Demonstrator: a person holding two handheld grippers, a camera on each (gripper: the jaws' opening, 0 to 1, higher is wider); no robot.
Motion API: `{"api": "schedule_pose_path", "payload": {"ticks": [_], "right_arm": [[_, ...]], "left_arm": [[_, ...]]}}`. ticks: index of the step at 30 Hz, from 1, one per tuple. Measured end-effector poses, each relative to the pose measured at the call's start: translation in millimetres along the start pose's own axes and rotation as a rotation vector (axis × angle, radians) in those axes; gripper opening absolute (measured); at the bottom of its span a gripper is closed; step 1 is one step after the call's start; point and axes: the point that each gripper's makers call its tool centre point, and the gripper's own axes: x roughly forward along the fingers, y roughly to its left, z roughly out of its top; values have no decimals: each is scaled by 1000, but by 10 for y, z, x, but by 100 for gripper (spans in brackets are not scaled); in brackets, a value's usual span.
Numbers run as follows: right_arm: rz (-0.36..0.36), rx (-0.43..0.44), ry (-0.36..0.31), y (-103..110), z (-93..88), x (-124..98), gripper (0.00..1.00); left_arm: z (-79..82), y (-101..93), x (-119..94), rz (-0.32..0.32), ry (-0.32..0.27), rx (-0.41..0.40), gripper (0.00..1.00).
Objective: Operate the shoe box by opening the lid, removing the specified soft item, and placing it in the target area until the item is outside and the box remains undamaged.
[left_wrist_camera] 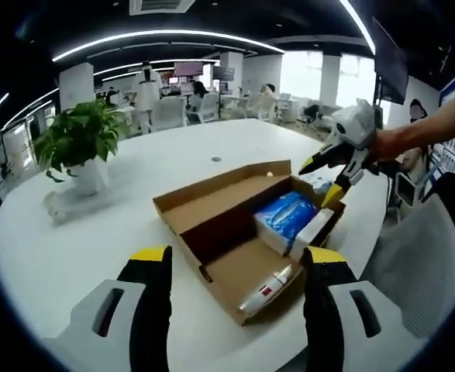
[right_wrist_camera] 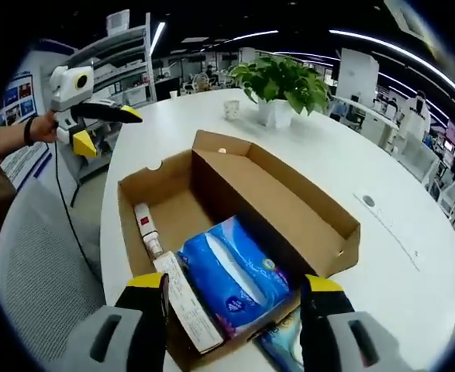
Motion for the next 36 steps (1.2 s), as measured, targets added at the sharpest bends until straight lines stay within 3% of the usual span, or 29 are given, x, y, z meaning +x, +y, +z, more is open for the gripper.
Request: {"api": "schedule_pose_path", "payload": {"ticks": [6, 18, 23, 27, 31, 36], "right_arm": [[26, 17, -1, -23, 42, 117, 67], [77, -56, 85, 3, -93, 337, 67], [88, -230, 195, -37, -237, 410, 62], [113, -233, 221, 3, -292, 497, 63], [117, -419, 308, -13, -420, 548, 63], [136, -415, 331, -6, -469, 608, 62]], "left_arm": [[-2, 30, -21, 11, 0, -12, 68], [-130, 58, -30, 19, 20, -38, 67], [-146, 63, -13, 17, 24, -42, 67], [-158, 49, -12, 15, 35, -36, 68], [-147, 25, -20, 10, 39, -34, 68], [-121, 20, -30, 9, 39, -32, 67]]}}
